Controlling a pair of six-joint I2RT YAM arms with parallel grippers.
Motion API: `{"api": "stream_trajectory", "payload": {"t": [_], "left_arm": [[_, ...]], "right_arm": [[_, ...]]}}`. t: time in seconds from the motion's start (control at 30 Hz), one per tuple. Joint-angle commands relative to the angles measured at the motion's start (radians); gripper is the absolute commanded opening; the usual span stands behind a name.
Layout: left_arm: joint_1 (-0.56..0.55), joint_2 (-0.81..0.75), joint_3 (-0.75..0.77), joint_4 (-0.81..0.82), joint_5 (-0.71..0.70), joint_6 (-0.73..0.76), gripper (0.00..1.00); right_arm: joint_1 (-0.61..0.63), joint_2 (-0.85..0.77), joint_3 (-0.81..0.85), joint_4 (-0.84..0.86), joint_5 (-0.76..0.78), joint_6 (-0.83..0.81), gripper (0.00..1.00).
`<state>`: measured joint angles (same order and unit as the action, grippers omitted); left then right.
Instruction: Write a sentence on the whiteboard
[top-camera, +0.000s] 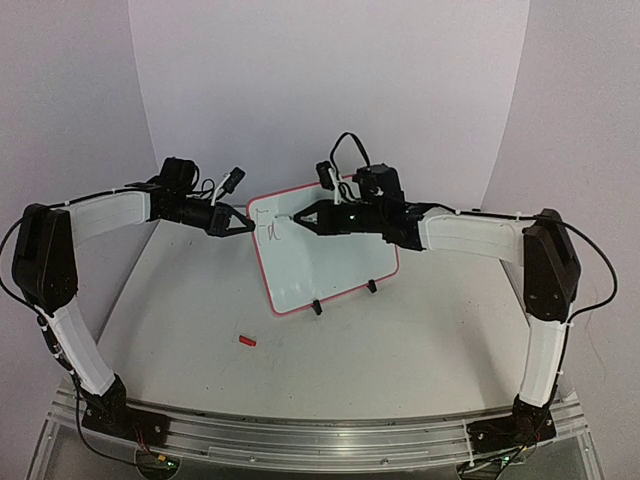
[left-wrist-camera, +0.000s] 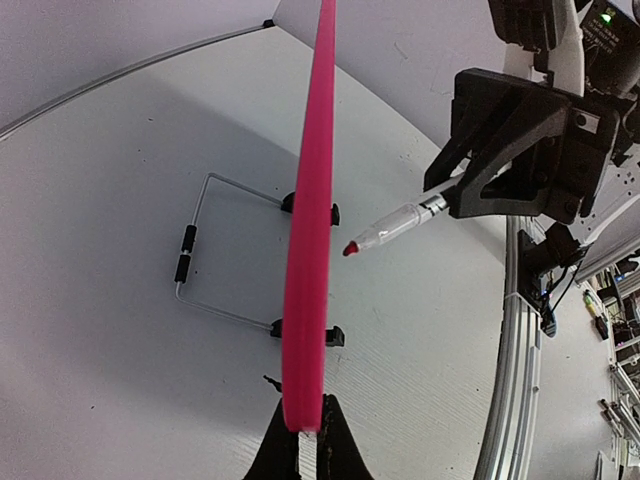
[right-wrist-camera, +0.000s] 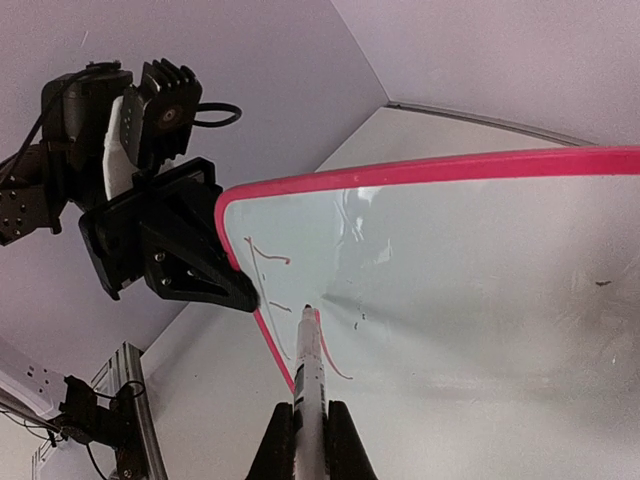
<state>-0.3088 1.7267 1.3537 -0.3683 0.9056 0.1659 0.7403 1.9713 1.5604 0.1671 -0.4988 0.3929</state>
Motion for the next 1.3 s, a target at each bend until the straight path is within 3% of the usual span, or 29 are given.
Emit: {"api": "stream_trajectory", "payload": {"t": [0.0,0.7,0.97,1.27], "left_arm": [[-0.029,-0.028,0.021,-0.047,0.000,0.035,0.00],[-0.029,-0.036,0.021,-0.050,-0.003,0.038,0.00],[-0.029,-0.034,0.021,-0.050,-0.003,0.038,0.00],[-0.029,-0.032,0.021,-0.050,-0.003,0.038,0.00]], "right_arm": [[-0.003,0.018,0.021,0.006,0.030,0.003,0.00],[-0.002,-0.030,-0.118,0.006,0.054,0.017,0.00],[-0.002,-0.087,-0.117,0.089,-0.029,0.017,0.00],[-0.002,-0.094,-0.063,0.103,0.021,0.012,0.00]]}}
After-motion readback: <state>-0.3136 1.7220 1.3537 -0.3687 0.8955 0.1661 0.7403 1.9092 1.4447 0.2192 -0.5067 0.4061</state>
